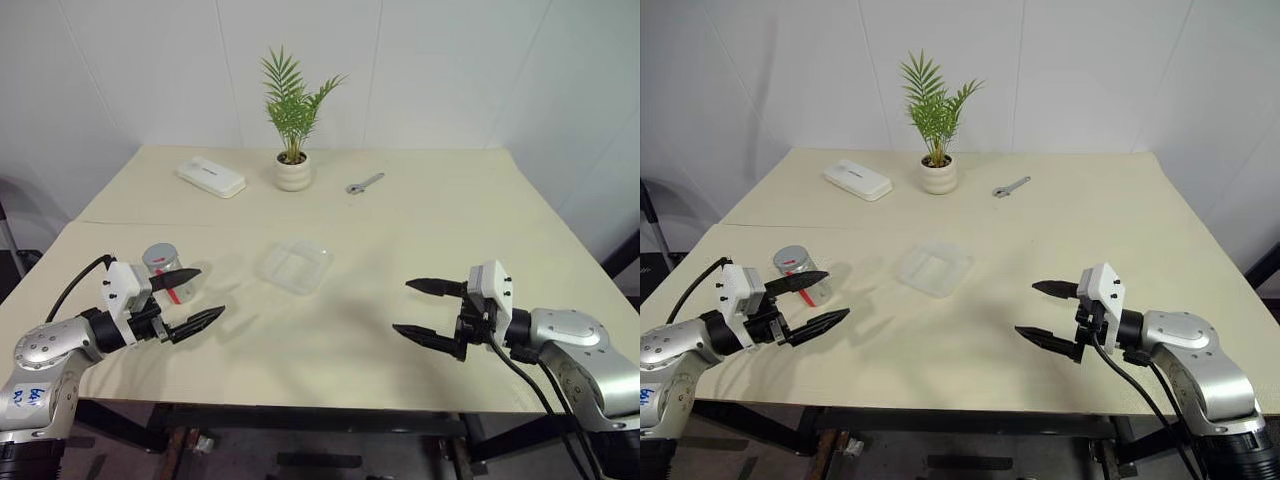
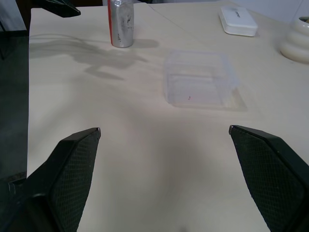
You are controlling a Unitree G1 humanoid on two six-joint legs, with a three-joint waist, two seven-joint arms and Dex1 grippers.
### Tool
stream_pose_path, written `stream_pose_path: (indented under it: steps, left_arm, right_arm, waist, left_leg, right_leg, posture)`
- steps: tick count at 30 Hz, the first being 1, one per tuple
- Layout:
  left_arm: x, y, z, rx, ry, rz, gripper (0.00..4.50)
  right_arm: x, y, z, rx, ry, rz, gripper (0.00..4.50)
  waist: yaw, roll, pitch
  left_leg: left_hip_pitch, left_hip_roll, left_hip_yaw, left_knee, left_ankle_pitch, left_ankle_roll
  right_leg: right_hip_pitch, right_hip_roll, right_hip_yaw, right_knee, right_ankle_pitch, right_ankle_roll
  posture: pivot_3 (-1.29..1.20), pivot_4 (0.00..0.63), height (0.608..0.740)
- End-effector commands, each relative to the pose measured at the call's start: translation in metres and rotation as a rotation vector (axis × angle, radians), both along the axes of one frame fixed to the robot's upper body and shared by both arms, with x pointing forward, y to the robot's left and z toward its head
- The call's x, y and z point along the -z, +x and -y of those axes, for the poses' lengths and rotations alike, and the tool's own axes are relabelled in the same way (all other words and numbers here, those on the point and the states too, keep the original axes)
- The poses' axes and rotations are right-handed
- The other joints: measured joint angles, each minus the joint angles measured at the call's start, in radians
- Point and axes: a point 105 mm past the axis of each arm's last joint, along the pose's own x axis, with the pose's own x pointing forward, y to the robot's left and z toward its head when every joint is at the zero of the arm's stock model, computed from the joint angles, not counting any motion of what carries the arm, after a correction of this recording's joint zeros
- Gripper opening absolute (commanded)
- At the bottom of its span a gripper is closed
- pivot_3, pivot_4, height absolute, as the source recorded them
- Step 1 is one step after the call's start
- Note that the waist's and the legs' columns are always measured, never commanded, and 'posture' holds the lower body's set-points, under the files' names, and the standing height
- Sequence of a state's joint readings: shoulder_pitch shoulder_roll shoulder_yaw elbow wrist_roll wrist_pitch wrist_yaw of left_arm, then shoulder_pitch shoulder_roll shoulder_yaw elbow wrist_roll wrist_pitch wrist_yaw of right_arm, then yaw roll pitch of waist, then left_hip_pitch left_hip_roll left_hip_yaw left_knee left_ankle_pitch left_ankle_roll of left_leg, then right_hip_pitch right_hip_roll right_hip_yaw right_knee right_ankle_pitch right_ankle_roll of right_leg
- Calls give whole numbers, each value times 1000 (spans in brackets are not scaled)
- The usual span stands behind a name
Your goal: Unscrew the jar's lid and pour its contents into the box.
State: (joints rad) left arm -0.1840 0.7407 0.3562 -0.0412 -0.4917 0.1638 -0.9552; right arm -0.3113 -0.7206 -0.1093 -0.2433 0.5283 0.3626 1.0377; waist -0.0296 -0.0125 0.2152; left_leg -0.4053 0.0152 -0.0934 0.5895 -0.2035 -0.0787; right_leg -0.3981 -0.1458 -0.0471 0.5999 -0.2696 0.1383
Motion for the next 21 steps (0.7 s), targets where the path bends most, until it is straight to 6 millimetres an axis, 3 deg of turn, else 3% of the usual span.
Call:
stream_pose_path:
  steps: [1,6,11,16,21]
  left_arm:
    - [-7,-10,-10,-62,-18,47,4470]
    - [12,-31,-34,-365,-100,61,4470]
    - [25,-43,-36,-642,-234,105,4470]
    - [31,-25,-37,-850,-323,167,4470]
    - [28,-6,-33,-945,-370,210,4470]
  right_arm:
    - [-15,0,-8,-43,8,57,4500]
    - [-16,9,-25,-100,38,55,4500]
    - [-28,23,-61,-198,98,80,4500]
    - [-32,32,-96,-258,152,78,4500]
    - [-35,31,-115,-304,184,95,4500]
  waist:
    - [-2,0,0]
    - [2,0,0]
    - [5,-1,0]
    - [27,-2,-1]
    - [29,-4,-2]
  left_leg:
    - [0,0,0,0,0,0]
    - [0,1,1,0,-2,0]
    - [0,1,3,3,-3,1]
    - [0,2,2,5,-1,1]
    - [-1,2,3,6,-1,1]
  right_leg:
    - [0,0,0,0,0,0]
    - [0,1,2,-3,0,0]
    - [0,2,4,-3,2,2]
    - [1,4,4,-3,6,1]
    - [1,5,5,-6,9,1]
  posture:
    - [0,150,740]
    - [0,150,740]
    - [0,150,740]
    - [0,150,740]
    - [0,150,740]
